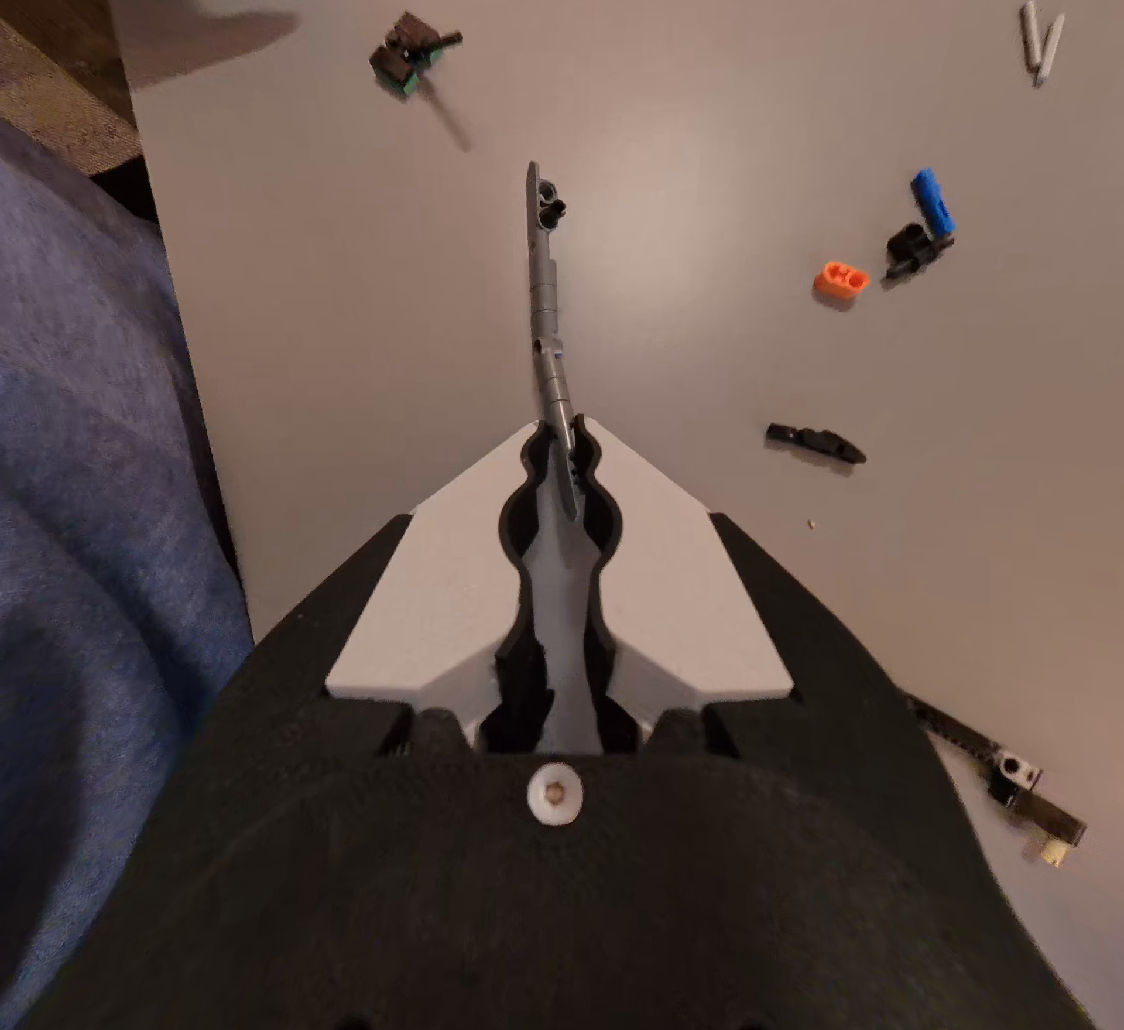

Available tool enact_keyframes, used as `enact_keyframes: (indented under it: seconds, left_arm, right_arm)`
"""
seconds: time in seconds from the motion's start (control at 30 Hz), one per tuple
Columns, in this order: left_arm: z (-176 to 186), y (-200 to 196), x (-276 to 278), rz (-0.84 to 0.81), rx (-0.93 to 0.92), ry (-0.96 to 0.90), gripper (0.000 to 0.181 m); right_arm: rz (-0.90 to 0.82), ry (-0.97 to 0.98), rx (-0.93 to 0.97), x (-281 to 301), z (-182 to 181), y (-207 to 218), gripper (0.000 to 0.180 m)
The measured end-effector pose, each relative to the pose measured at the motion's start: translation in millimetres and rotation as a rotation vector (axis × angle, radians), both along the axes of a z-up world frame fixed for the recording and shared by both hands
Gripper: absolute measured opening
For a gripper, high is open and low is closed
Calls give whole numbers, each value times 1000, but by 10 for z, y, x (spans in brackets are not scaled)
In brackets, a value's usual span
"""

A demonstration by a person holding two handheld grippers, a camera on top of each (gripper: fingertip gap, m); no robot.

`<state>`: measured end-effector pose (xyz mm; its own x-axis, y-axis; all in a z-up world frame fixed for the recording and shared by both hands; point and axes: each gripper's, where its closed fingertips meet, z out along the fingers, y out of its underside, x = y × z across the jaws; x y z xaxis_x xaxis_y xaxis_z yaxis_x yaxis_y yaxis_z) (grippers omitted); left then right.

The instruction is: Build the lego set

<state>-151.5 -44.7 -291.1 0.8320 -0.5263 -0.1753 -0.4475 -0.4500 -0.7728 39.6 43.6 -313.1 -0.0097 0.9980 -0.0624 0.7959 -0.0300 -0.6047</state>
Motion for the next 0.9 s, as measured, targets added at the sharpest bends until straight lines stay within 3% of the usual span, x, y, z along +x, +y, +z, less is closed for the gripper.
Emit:
enact_keyframes:
  seconds: [0.03,0.5,0.7,0.9]
  left_arm:
    - [9,3,-3,1,2,-5,30]
    - [86,47,81,-10,37,-53,33]
    - [198,105,-457,109,76,19,36]
    - [-29,163,-1001,221,21,30,50]
  right_arm:
    - [7,7,-6,-31,27,-2,6]
    - [114,152,-31,-498,524,-196,5]
    - [154,165,-40,-642,580,-255,5]
    - [174,190,-85,-771,622,-266,5]
